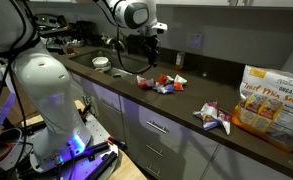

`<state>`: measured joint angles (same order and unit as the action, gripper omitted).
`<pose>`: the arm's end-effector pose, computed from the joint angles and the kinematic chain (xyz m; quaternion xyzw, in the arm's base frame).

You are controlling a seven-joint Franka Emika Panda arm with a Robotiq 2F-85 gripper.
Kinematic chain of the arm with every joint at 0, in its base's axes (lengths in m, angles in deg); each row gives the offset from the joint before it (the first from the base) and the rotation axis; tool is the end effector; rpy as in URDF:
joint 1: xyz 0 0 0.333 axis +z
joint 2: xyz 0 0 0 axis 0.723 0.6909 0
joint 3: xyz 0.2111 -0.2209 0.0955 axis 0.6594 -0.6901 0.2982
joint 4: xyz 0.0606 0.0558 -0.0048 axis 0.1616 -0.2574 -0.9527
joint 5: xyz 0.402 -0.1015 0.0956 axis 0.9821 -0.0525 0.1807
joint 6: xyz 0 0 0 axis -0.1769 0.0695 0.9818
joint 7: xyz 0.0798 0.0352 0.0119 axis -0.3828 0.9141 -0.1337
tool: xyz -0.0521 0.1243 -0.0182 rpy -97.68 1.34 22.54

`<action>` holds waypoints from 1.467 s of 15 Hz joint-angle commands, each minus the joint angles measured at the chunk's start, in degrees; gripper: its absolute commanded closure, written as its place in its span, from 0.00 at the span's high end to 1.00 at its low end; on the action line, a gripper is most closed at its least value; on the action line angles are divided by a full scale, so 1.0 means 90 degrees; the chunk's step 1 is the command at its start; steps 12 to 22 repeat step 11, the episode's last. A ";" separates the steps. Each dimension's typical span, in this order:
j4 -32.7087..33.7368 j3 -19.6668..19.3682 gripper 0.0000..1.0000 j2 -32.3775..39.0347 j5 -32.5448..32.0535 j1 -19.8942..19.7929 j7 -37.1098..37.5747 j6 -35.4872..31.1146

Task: Move one of the purple packets from the pile on the right to the pile on the left

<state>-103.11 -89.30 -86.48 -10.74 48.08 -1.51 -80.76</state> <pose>0.4850 -0.0080 0.3331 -0.9912 0.0767 -0.1072 0.0133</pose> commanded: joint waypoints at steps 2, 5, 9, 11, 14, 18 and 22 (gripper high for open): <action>-0.0173 -0.0021 0.77 -0.0727 -0.0496 -0.0581 -0.0132 0.0547; 0.0000 -0.0143 0.96 -0.0870 -0.0694 -0.0820 -0.0333 0.0917; 0.0085 -0.0371 1.00 -0.1010 -0.0585 -0.0812 -0.1017 0.1523; 0.0209 -0.0449 1.00 -0.0996 -0.0552 -0.0807 -0.1233 0.1973; 0.0209 -0.0449 1.00 -0.0996 -0.0552 -0.0807 -0.1233 0.1973; 0.0209 -0.0449 1.00 -0.0996 -0.0552 -0.0807 -0.1233 0.1973; 0.0209 -0.0449 1.00 -0.0996 -0.0552 -0.0807 -0.1233 0.1973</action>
